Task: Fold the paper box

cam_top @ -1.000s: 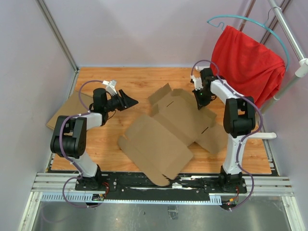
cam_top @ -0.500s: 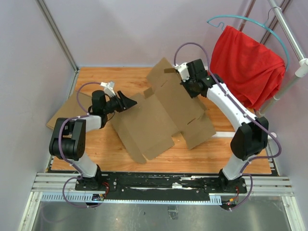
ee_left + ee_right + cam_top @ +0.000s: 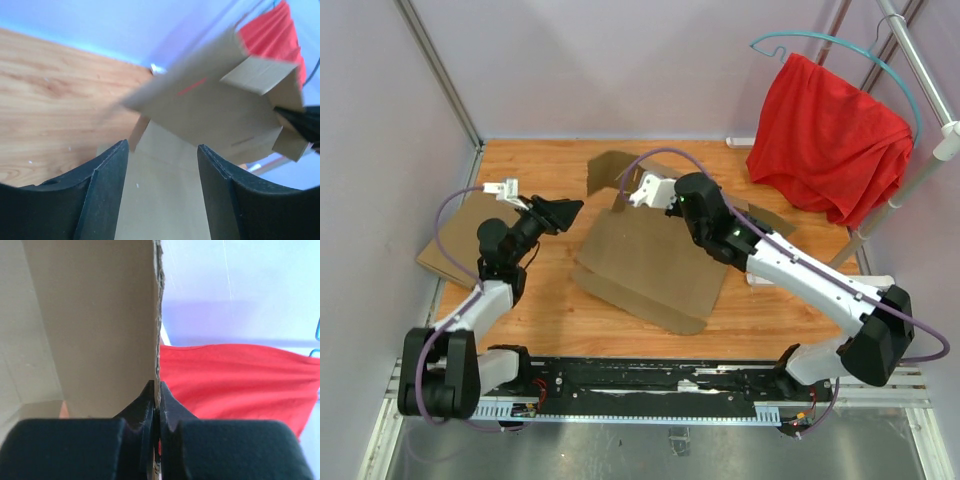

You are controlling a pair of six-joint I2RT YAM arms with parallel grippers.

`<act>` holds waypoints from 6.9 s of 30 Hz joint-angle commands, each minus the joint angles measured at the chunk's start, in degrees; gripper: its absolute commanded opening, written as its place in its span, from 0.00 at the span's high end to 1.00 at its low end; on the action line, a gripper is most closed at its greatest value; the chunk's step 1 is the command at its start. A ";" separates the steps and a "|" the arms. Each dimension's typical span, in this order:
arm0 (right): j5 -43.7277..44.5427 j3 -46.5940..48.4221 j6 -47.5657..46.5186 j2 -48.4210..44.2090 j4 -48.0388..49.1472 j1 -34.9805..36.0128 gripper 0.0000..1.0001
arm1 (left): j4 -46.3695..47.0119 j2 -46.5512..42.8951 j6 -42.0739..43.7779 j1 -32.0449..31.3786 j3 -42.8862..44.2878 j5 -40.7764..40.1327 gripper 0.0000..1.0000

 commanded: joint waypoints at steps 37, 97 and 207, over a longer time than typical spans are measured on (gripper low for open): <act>-14.76 -29.38 -24.33 -14.45 18.71 5.51 0.96 | 57.26 21.82 -1.21 -3.09 -13.95 15.06 0.29; -5.61 -25.10 -22.70 2.78 31.11 2.66 0.99 | 29.87 7.03 7.84 -8.05 -19.36 8.43 0.34; 3.16 -35.51 -14.61 -0.55 26.09 11.06 0.99 | 10.13 4.93 19.46 -41.20 -13.17 -47.49 0.26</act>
